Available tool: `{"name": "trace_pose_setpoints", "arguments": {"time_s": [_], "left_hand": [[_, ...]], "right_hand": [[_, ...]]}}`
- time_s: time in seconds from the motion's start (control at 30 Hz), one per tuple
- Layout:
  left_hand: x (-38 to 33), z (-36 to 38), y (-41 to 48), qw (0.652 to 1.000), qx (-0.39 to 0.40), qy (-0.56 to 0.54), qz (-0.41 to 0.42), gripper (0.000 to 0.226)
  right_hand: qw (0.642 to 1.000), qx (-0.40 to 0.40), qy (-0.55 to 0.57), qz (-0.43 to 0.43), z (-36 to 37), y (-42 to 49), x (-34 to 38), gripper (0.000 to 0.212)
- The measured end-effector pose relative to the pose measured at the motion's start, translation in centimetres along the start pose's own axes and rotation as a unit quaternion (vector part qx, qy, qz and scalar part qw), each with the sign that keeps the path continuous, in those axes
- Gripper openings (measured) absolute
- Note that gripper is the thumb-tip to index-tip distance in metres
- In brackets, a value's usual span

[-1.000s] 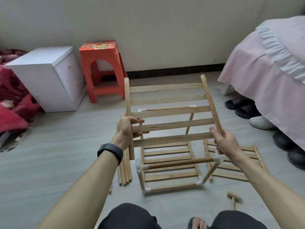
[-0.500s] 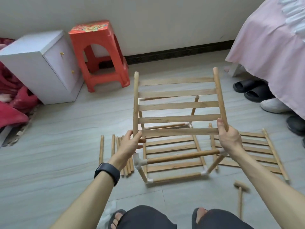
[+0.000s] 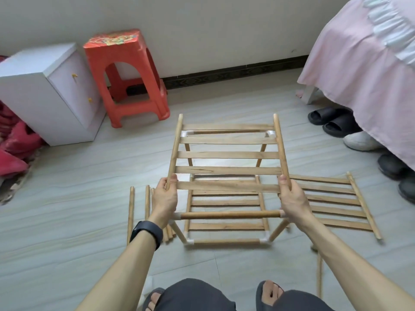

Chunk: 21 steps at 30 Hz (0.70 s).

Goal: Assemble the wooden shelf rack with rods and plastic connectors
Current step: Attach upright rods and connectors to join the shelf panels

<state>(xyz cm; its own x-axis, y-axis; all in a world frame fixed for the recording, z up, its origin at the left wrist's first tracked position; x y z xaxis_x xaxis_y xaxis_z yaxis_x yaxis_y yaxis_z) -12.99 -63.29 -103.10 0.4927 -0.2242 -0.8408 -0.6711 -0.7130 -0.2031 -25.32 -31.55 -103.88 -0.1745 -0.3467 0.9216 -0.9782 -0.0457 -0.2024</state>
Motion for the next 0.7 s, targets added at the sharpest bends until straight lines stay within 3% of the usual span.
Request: {"name": "trace_pose_setpoints", "arguments": {"time_s": [0.1, 0.17, 0.3, 0.47, 0.7], "left_hand": [[0.1, 0.5, 0.7, 0.998, 0.016, 0.051, 0.028, 0.054], [0.0, 0.6, 1.0, 0.999, 0.045, -0.019, 0.006, 0.051], [1.1, 0.5, 1.5, 0.988, 0.086, -0.121, -0.035, 0.036], [1.0, 0.5, 1.3, 0.986, 0.110, -0.125, -0.030, 0.029], [0.2, 0.3, 0.7, 0.981, 0.118, -0.152, -0.036, 0.021]], "right_hand": [[0.989, 0.041, 0.132, 0.059, -0.8, 1.1, 0.1, 0.038], [0.977, 0.075, 0.177, 0.087, -1.2, 1.6, 0.3, 0.032], [0.966, 0.118, 0.201, 0.108, -1.4, 2.0, 0.5, 0.034], [0.951, 0.089, 0.272, 0.120, -1.6, 1.8, 0.7, 0.033], [0.945, 0.104, 0.285, 0.126, -1.5, 1.5, 0.9, 0.037]]}}
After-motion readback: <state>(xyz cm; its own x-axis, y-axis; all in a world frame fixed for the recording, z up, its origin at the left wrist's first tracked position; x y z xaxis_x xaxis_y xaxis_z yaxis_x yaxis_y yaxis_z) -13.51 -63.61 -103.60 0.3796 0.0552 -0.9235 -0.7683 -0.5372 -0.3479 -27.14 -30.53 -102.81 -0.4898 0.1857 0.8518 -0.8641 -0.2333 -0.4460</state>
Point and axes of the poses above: each hand's wrist, its own y-axis towards the middle knuckle, its own z-axis out of the palm, x = y × z, the point moved 1 cm from there along y, towards the middle knuckle, and after that the axes turned 8 degrees about y, right-handed, at the moved point
